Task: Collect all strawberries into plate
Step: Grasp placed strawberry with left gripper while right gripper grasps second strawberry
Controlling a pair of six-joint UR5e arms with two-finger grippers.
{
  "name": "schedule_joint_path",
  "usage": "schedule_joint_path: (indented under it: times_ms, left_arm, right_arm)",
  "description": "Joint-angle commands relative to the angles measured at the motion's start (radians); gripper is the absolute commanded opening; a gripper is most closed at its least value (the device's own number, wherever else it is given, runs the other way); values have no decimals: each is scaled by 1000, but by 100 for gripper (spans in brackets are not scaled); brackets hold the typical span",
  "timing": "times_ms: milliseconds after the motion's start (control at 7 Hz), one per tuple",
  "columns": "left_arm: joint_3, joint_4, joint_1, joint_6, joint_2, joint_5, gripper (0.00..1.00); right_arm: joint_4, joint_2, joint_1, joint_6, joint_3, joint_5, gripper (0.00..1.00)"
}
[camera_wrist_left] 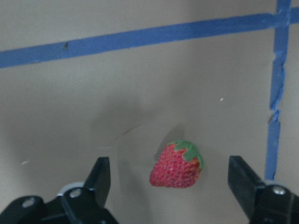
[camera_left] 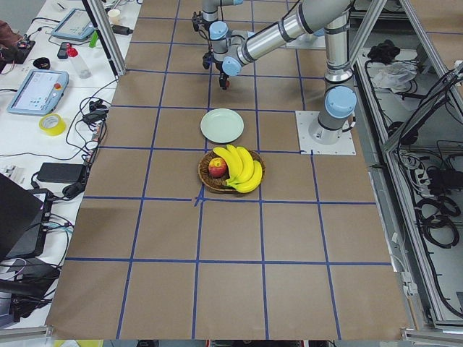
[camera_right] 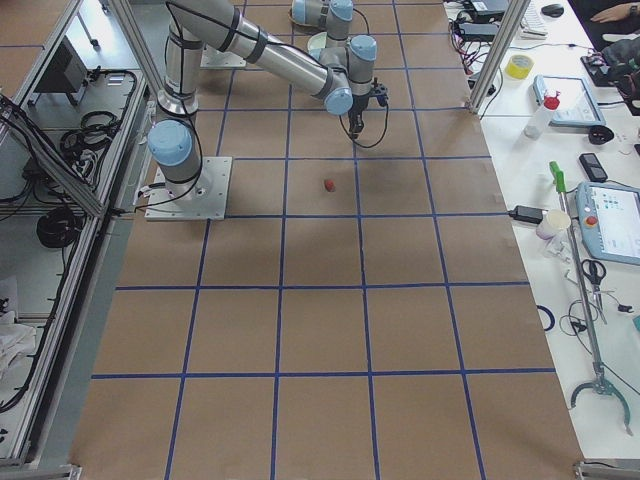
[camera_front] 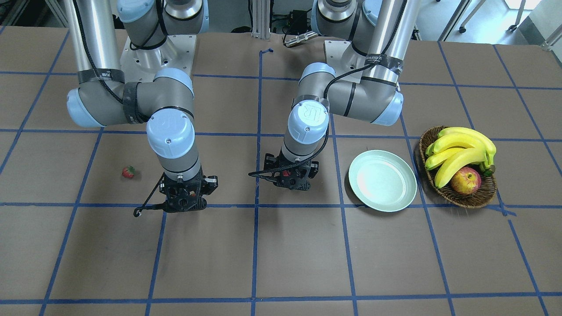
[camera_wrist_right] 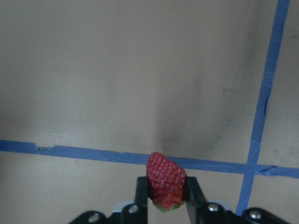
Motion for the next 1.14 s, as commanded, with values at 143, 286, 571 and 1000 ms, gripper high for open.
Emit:
schedule_joint_path:
  times_ms: [143, 286, 571, 1000]
  left_arm:
    - [-4, 7, -4, 5, -5, 4, 37]
    - [-6, 7, -4, 6, -5, 3, 13]
    - [3, -1, 4, 44, 28, 12, 0]
    - [8, -68, 206, 147, 114, 6, 0]
  right_arm:
    - [16, -21, 5, 164, -5, 125, 0]
    - [17, -21, 13, 213, -5, 125, 0]
    - [19, -21, 37, 268, -2, 144, 0]
    - [-24, -7, 178, 467, -5, 217, 0]
